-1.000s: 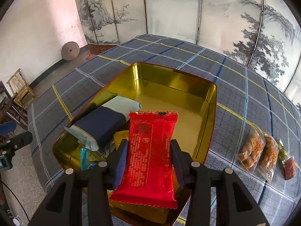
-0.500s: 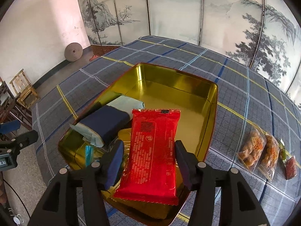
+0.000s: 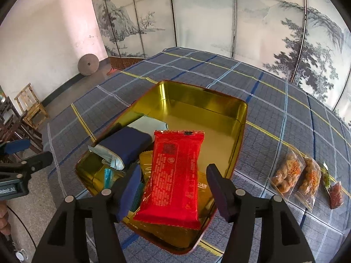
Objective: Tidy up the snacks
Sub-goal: 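Carry the red packet into the gold tray and open the right gripper, then lower the right gripper onto the pink wrapped snack and close it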
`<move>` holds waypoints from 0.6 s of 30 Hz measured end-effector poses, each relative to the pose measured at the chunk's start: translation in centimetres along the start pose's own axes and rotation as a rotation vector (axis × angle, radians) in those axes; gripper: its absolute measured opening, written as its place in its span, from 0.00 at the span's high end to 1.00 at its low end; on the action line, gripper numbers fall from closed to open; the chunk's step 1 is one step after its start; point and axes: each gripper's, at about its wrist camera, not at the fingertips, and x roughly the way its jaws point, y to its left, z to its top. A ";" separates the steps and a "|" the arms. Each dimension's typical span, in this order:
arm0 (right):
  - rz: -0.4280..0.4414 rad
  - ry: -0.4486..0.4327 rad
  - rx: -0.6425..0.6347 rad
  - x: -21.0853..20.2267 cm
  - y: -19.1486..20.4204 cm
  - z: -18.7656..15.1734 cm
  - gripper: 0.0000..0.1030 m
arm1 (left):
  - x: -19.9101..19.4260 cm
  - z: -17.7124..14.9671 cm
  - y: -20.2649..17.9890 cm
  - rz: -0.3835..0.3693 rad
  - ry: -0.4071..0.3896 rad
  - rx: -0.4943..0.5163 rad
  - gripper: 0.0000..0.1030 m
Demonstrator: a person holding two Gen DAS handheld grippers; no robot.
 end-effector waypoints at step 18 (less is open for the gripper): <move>-0.184 -0.048 0.120 -5.1 -13.8 -4.0 0.39 | -0.6 0.8 -11.5 -0.149 0.000 0.182 0.15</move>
